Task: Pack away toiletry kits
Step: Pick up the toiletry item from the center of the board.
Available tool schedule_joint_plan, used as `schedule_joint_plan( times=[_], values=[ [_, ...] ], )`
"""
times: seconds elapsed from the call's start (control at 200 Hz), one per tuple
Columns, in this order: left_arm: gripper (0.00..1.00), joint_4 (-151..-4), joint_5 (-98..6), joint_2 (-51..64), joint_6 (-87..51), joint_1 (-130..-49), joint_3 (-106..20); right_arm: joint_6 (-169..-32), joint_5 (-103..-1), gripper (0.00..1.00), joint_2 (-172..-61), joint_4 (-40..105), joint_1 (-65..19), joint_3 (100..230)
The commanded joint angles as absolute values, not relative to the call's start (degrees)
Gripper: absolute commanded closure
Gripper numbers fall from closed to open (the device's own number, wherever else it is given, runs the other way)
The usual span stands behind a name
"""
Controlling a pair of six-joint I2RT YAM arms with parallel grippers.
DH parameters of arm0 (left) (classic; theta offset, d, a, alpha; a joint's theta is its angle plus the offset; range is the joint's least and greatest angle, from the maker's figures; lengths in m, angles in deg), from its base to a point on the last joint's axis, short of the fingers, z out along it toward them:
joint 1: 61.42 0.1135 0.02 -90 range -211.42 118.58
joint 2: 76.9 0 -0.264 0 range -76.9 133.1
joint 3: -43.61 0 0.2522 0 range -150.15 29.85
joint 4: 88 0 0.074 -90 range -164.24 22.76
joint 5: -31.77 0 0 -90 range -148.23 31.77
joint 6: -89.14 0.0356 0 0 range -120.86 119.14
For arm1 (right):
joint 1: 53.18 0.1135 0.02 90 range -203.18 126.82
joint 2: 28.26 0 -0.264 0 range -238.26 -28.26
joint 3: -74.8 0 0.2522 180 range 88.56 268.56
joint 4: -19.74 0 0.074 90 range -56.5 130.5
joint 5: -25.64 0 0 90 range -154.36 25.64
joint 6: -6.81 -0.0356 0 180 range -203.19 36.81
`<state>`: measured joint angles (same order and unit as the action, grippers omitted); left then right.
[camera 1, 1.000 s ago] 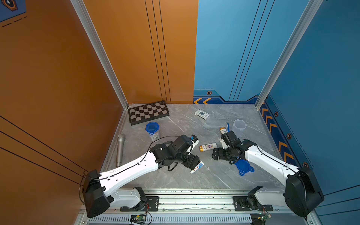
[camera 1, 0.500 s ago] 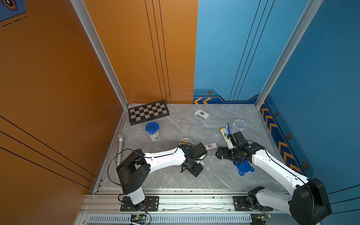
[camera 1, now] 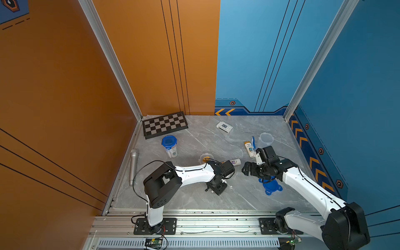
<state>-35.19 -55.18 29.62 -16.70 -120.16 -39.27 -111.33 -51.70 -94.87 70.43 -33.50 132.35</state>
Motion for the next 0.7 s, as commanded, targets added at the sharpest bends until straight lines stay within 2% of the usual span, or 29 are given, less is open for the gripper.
schedule_joint_plan(
  times=[0.0, 0.09, 0.205, 0.385, 0.536, 0.696],
  values=[
    [0.65, -33.62, -55.51, 30.02, -16.06, -121.05, -39.29, -110.88, -50.57, 0.0, -93.24, 72.35, -34.18, 131.21],
    [0.8, -33.55, -55.58, 29.42, -15.76, -121.31, -38.68, -110.83, -50.21, 0.01, -92.47, 72.35, -34.49, 130.28],
    [0.9, -33.62, -54.74, 28.24, -15.47, -121.39, -38.38, -110.83, -49.37, 0.01, -90.5, 72.35, -34.88, 129.3],
    [0.94, -34.08, -52.48, 22.84, -14.57, -121.09, -39.9, -109.17, -41.94, 0.02, -84.87, 69.44, -34.83, 127.56],
    [0.95, -36.25, -49.56, 15.13, -17.03, -118.44, -40.94, -110.18, -30.69, 0.03, -80.29, 61.21, -33.66, 125.77],
    [0.96, -36.27, -49.51, 9.47, -17.9, -116.05, -42.3, -113.87, -23.29, 0.07, -82.29, 53.16, -30.83, 125.37]
  ],
)
